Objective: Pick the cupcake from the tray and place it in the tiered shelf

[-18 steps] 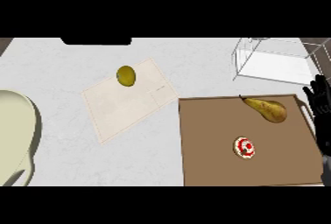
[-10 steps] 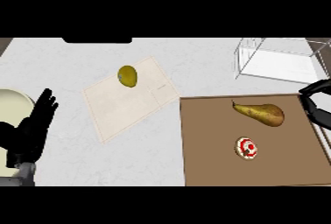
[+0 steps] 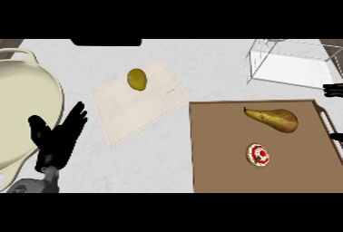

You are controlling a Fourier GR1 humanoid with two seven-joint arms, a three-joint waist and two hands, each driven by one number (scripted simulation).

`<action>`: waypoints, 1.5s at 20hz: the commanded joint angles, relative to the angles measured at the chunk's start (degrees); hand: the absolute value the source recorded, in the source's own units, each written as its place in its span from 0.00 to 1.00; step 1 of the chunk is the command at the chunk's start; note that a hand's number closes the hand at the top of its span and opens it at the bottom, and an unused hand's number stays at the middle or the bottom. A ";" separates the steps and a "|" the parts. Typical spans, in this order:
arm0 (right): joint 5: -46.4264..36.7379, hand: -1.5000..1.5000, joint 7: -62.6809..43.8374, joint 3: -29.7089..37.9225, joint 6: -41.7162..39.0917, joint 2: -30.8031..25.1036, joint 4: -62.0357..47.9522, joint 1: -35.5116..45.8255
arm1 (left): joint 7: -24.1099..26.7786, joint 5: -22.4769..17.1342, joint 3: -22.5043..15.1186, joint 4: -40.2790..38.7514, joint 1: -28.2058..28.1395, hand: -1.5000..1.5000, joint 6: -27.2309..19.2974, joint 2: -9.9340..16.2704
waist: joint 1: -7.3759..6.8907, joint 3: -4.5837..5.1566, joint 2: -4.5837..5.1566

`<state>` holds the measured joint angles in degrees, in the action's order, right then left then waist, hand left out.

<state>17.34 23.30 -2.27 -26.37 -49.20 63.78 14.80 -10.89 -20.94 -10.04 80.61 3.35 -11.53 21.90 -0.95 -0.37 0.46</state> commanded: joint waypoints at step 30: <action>-7.53 0.00 -55.19 -14.52 0.67 -0.16 44.83 3.77 | -2.22 1.54 3.70 -5.63 -0.01 0.50 4.58 -2.13 | 1.14 0.42 -0.49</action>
<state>12.05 -26.99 -14.81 -25.22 -50.65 104.79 18.65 -12.32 -19.54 -6.32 79.05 2.94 -8.18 20.64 0.00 -0.47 -0.53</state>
